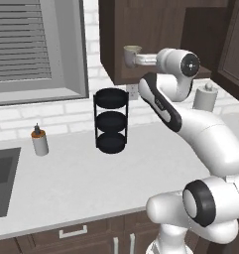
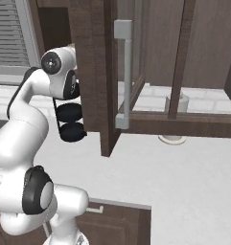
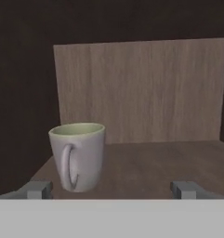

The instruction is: Gather all objects into one cabinet and sort the glasses and bowls to opposite sides.

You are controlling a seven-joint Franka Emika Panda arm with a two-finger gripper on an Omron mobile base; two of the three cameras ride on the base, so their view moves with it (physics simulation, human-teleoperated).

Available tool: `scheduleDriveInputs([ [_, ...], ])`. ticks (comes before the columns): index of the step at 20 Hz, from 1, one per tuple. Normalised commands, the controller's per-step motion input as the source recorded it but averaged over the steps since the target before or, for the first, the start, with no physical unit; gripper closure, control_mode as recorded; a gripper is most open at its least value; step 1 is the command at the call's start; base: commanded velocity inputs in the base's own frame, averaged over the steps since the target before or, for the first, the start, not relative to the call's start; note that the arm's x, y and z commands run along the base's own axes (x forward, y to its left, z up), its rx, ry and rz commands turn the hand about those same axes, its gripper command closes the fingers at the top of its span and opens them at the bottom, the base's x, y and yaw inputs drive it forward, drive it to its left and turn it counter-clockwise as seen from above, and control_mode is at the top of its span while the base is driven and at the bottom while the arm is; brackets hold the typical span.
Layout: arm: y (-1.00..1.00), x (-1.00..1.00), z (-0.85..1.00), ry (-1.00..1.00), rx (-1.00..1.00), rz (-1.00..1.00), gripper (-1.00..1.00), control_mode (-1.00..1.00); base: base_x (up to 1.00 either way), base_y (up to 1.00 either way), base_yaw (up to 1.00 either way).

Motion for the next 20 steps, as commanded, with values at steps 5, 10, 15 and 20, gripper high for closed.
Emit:
scheduleDriveInputs([
  [5, 0.12, 0.18, -0.12, 0.00, -0.01, 0.00, -1.00, -1.00, 0.00, 0.00, 0.00],
  [10, 0.02, 0.27, -0.01, 0.00, 0.00, 0.00, -1.00, -1.00, 0.00, 0.00, 0.00],
  [15, 0.00, 0.24, 0.00, 0.03, 0.00, 0.00, -1.00, -1.00, 0.00, 0.00, 0.00],
  [20, 0.12, 0.15, -0.01, 0.03, 0.00, 0.00, -1.00, -1.00, 0.00, 0.00, 0.00],
])
